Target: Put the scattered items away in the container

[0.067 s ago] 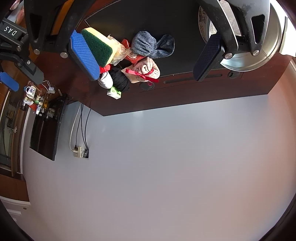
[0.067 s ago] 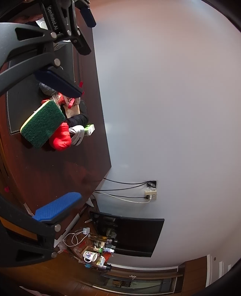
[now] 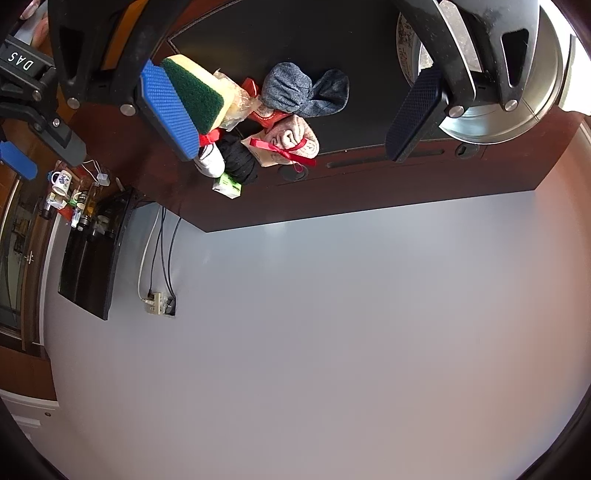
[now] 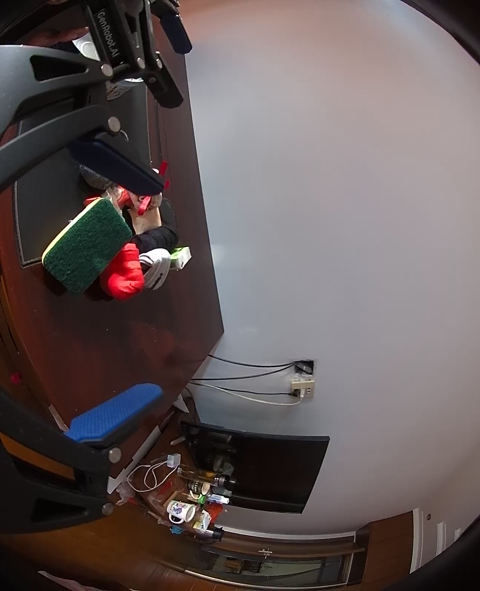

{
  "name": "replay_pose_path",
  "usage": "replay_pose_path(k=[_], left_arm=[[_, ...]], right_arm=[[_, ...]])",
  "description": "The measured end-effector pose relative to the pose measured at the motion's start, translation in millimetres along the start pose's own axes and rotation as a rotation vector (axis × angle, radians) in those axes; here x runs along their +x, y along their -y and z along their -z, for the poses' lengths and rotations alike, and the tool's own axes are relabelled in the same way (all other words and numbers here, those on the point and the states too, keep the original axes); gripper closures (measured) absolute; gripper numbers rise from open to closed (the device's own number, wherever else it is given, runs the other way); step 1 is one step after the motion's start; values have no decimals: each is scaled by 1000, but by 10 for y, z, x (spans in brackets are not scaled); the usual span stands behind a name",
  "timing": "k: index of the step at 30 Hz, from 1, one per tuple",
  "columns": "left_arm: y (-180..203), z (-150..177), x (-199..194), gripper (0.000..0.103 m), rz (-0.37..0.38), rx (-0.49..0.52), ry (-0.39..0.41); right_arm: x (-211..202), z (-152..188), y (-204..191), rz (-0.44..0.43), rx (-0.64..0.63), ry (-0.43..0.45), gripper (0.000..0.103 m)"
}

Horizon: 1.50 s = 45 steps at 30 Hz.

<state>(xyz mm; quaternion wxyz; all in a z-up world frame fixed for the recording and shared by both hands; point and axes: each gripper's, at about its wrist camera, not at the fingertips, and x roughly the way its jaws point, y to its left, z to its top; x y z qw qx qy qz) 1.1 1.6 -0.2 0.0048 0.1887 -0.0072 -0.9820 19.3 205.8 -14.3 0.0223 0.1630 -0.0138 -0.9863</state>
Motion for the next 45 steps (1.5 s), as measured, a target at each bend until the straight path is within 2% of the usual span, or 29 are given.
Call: replay_pose_path(k=[5, 8, 45], left_arm=[[7, 13, -40, 1, 4, -25, 6], [-81, 13, 46, 1, 10, -52, -18], [-238, 67, 130, 1, -1, -81, -16]], right_arm=[[-50, 9, 37, -8, 18, 12, 0], [-36, 6, 6, -7, 18, 4, 0], [52, 25, -180, -1, -48, -4, 0]])
